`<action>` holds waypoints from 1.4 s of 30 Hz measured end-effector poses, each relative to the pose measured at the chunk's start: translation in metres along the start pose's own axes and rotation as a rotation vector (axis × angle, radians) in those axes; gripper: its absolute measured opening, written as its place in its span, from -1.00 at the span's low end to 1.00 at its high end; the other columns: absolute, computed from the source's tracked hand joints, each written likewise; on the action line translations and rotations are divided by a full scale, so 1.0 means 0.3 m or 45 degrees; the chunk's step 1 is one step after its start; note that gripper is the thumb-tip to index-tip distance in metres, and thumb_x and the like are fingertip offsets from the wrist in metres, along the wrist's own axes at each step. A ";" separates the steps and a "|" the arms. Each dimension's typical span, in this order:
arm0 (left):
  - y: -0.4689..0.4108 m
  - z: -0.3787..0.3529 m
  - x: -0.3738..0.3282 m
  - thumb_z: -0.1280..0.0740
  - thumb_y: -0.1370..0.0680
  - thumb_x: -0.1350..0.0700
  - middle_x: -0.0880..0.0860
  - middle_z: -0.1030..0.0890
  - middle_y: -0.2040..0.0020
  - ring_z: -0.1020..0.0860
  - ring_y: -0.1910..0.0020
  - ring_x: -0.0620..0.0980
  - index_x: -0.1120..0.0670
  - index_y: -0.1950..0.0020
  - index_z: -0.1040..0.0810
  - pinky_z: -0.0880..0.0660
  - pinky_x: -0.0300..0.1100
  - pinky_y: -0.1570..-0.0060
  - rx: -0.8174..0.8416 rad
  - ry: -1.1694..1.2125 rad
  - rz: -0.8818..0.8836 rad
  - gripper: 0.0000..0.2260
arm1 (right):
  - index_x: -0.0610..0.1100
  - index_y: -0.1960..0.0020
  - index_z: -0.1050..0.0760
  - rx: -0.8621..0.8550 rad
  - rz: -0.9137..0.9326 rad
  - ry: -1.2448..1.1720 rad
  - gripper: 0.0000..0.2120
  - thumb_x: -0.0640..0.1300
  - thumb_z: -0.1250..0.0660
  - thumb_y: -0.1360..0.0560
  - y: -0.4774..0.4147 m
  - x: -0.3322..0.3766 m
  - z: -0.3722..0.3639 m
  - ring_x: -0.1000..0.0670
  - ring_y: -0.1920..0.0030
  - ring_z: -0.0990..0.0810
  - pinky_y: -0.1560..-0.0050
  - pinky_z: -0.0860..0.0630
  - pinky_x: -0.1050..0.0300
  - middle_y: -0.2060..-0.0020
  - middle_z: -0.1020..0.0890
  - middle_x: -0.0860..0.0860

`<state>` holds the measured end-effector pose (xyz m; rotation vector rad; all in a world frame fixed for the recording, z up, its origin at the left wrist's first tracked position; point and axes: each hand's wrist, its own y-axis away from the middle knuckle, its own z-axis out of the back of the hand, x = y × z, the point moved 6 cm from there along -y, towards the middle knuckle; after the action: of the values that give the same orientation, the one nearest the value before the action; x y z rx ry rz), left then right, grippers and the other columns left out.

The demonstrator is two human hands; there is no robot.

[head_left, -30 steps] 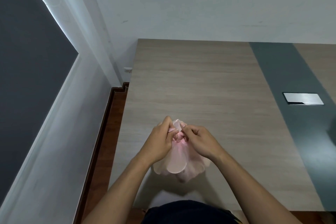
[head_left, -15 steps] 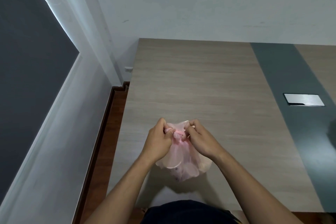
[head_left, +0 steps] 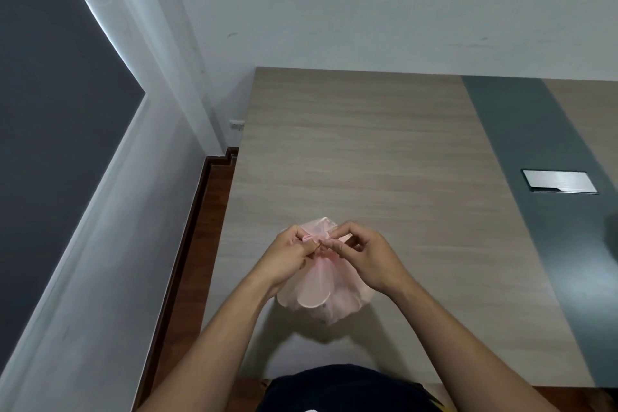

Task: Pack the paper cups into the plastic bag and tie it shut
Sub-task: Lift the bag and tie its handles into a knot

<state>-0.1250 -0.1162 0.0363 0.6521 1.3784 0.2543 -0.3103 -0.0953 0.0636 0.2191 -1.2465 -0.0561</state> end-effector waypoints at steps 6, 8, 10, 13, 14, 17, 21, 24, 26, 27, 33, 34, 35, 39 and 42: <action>0.009 0.005 0.029 -0.44 -0.71 0.02 0.01 -0.78 0.03 -0.71 0.08 -0.07 0.16 -0.08 -0.62 -0.62 -0.11 0.07 -0.180 -0.214 -0.022 -0.80 | -0.04 -0.01 -0.65 -0.029 -0.098 0.074 -0.89 -0.05 -0.46 -0.69 -0.006 -0.085 0.002 0.03 0.04 -0.74 -0.01 -0.60 0.19 0.07 -0.77 0.06; 0.007 0.022 0.043 -0.45 -0.69 0.00 0.00 -0.75 0.01 -0.69 0.00 0.03 0.11 -0.03 -0.62 -0.65 0.00 -0.03 -0.263 -0.300 -0.038 -0.81 | -0.04 -0.01 -0.64 -0.050 -0.160 0.082 -0.89 -0.04 -0.44 -0.70 -0.008 -0.127 0.011 -0.01 0.02 -0.75 -0.02 -0.61 0.13 0.08 -0.77 0.04; 0.006 0.035 0.052 -0.46 -0.69 0.02 0.00 -0.72 0.01 -0.68 -0.01 0.03 0.11 -0.01 -0.60 -0.62 -0.06 0.02 -0.324 -0.376 -0.062 -0.83 | -0.05 -0.03 -0.63 -0.057 -0.222 0.087 -0.88 -0.04 -0.43 -0.71 -0.005 -0.163 0.020 -0.01 0.04 -0.77 -0.02 -0.63 0.10 0.08 -0.77 0.02; 0.014 0.052 0.057 -0.44 -0.70 0.06 0.02 -0.68 0.01 -0.65 0.04 0.00 0.08 0.04 -0.55 -0.53 -0.23 0.20 -0.441 -0.490 -0.088 -0.82 | -0.09 -0.04 -0.60 -0.077 -0.272 0.135 -0.88 -0.07 -0.39 -0.72 -0.002 -0.196 0.031 0.00 0.08 -0.79 0.02 -0.62 0.09 0.07 -0.77 0.00; 0.018 0.056 0.058 -0.43 -0.70 0.06 0.02 -0.67 -0.01 -0.62 0.06 -0.04 0.06 0.06 -0.52 -0.48 -0.28 0.23 -0.486 -0.531 -0.105 -0.81 | -0.10 -0.04 -0.58 -0.083 -0.292 0.145 -0.87 -0.06 -0.38 -0.72 -0.002 -0.205 0.032 0.00 0.09 -0.79 0.04 -0.60 0.10 0.07 -0.77 -0.01; 0.032 0.059 0.054 -0.43 -0.71 0.01 -0.02 -0.52 -0.14 -0.55 0.08 -0.14 0.02 0.07 -0.51 -0.40 -0.42 0.21 -0.566 -0.704 -0.227 -0.79 | -0.11 -0.08 -0.55 -0.095 -0.368 0.150 -0.84 -0.03 -0.34 -0.74 -0.001 -0.227 0.026 -0.04 0.08 -0.79 0.03 -0.63 0.03 0.06 -0.78 -0.03; 0.057 0.046 0.080 -0.39 -0.73 -0.03 -0.04 -0.45 -0.18 -0.54 0.14 -0.21 0.05 -0.03 -0.55 -0.38 -0.52 0.22 -0.493 -0.853 -0.328 -0.82 | -0.15 -0.14 -0.53 -0.110 -0.439 0.095 -0.86 -0.08 -0.29 -0.76 0.017 -0.232 0.006 -0.09 0.05 -0.78 0.05 -0.62 0.06 0.02 -0.79 -0.04; 0.088 0.034 0.102 -0.36 -0.74 -0.03 -0.03 -0.59 -0.08 -0.62 0.09 -0.11 -0.03 -0.19 -0.48 -0.45 -0.42 0.20 -0.411 -0.875 -0.369 -0.88 | -0.12 -0.19 -0.53 -0.112 -0.435 0.057 -0.92 -0.12 -0.29 -0.76 0.043 -0.225 -0.019 -0.04 0.09 -0.79 0.08 -0.56 0.14 0.07 -0.78 -0.02; 0.099 0.026 0.131 -0.34 -0.74 -0.06 -0.02 -0.66 -0.05 -0.67 0.06 -0.07 -0.11 -0.34 -0.43 -0.57 -0.32 0.17 -0.329 -0.906 -0.346 -0.80 | -0.06 -0.26 -0.55 -0.082 -0.387 0.074 -0.87 -0.16 -0.31 -0.74 0.063 -0.224 -0.044 -0.02 0.09 -0.78 0.02 -0.59 0.11 0.08 -0.77 0.02; 0.096 0.020 0.149 -0.33 -0.74 -0.10 -0.03 -0.68 -0.10 -0.68 0.02 -0.06 -0.14 -0.38 -0.42 -0.64 -0.26 0.11 -0.295 -0.931 -0.341 -0.77 | -0.02 -0.30 -0.57 -0.055 -0.329 0.137 -0.81 -0.17 -0.32 -0.72 0.070 -0.223 -0.056 0.01 0.07 -0.76 -0.02 -0.60 0.13 0.02 -0.76 0.06; 0.092 0.002 0.263 -0.41 -0.70 -0.12 -0.12 -0.68 -0.26 -0.68 -0.14 -0.06 -0.26 -0.36 -0.47 -0.71 -0.08 -0.15 -0.224 -1.023 -0.379 -0.75 | 0.05 -0.43 -0.61 0.091 -0.259 0.440 -0.63 -0.15 -0.48 -0.65 0.154 -0.242 -0.158 0.09 -0.16 -0.67 -0.04 -0.44 0.58 -0.14 -0.69 0.08; 0.091 -0.004 0.278 -0.42 -0.70 -0.10 -0.12 -0.68 -0.24 -0.67 -0.10 -0.07 -0.27 -0.32 -0.47 -0.71 -0.06 -0.12 -0.221 -1.017 -0.398 -0.77 | 0.04 -0.40 -0.63 0.084 -0.254 0.492 -0.66 -0.13 -0.49 -0.64 0.162 -0.247 -0.161 0.08 -0.13 -0.67 -0.02 -0.45 0.55 -0.12 -0.70 0.07; 0.093 -0.012 0.288 -0.42 -0.69 -0.08 -0.13 -0.68 -0.22 -0.66 -0.06 -0.07 -0.26 -0.30 -0.48 -0.71 -0.04 -0.08 -0.215 -1.017 -0.423 -0.77 | 0.04 -0.35 -0.66 0.066 -0.251 0.525 -0.70 -0.11 -0.51 -0.63 0.168 -0.243 -0.159 0.07 -0.10 -0.68 -0.01 -0.48 0.48 -0.09 -0.72 0.06; 0.113 -0.043 0.322 -0.46 -0.66 -0.02 -0.17 -0.61 -0.21 -0.66 -0.02 -0.11 -0.27 -0.34 -0.57 -0.69 -0.04 -0.03 -0.158 -1.012 -0.479 -0.72 | -0.03 -0.17 -0.69 -0.007 -0.239 0.564 -0.86 -0.03 -0.51 -0.64 0.189 -0.257 -0.145 0.10 0.17 -0.65 0.14 -0.51 0.15 0.12 -0.73 0.05; 0.153 -0.063 0.343 -0.48 -0.66 -0.04 -0.20 -0.57 -0.19 -0.65 -0.03 -0.16 -0.26 -0.37 -0.65 -0.69 -0.10 -0.04 -0.186 -0.961 -0.462 -0.72 | 0.02 -0.12 -0.68 0.021 -0.191 0.519 -0.91 0.00 -0.49 -0.65 0.221 -0.258 -0.137 0.14 0.12 -0.67 0.17 -0.52 0.20 0.10 -0.74 0.11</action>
<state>-0.1133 -0.0195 -0.0236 0.3083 0.7169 -0.1749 -0.3014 -0.0126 -0.0081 0.3213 -0.8233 -0.1243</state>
